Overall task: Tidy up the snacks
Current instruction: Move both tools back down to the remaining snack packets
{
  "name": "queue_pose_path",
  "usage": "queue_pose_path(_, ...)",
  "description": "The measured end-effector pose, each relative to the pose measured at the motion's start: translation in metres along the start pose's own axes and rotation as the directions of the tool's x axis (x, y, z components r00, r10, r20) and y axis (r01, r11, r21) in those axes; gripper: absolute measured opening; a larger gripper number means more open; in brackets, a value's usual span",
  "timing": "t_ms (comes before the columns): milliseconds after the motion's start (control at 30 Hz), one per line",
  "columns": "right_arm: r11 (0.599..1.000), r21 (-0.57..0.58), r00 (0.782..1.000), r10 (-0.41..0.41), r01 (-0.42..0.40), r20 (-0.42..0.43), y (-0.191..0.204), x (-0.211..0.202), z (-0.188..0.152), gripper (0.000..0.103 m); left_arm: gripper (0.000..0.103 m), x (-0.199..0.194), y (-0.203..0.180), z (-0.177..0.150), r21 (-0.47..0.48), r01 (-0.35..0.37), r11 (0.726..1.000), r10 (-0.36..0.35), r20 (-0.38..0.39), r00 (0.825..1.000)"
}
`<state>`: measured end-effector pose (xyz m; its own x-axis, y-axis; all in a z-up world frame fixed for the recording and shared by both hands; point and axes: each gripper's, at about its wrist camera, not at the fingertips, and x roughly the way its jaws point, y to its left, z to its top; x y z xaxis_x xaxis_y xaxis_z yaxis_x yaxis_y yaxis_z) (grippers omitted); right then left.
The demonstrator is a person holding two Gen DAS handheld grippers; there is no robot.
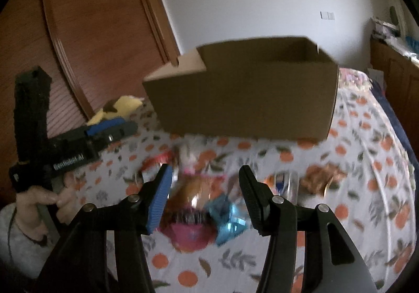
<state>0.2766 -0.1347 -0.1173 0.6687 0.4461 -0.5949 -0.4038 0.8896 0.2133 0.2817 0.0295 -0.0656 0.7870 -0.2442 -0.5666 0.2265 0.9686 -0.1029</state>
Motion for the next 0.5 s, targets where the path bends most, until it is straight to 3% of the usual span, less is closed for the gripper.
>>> queue_pose_path(167, 0.999, 0.035, 0.999, 0.003, -0.001, -0.04, -0.002, 0.008, -0.024, 0.054, 0.05, 0.004, -0.003, -0.017, -0.03, 0.014, 0.999, -0.016, -0.04, 0.999)
queue_pose_path(500, 0.999, 0.046, 0.999, -0.024, 0.026, -0.036, -0.013, 0.015, -0.03, 0.056, 0.05, 0.018, -0.015, -0.033, -0.072, 0.009, 0.997, -0.018, -0.134, 0.991)
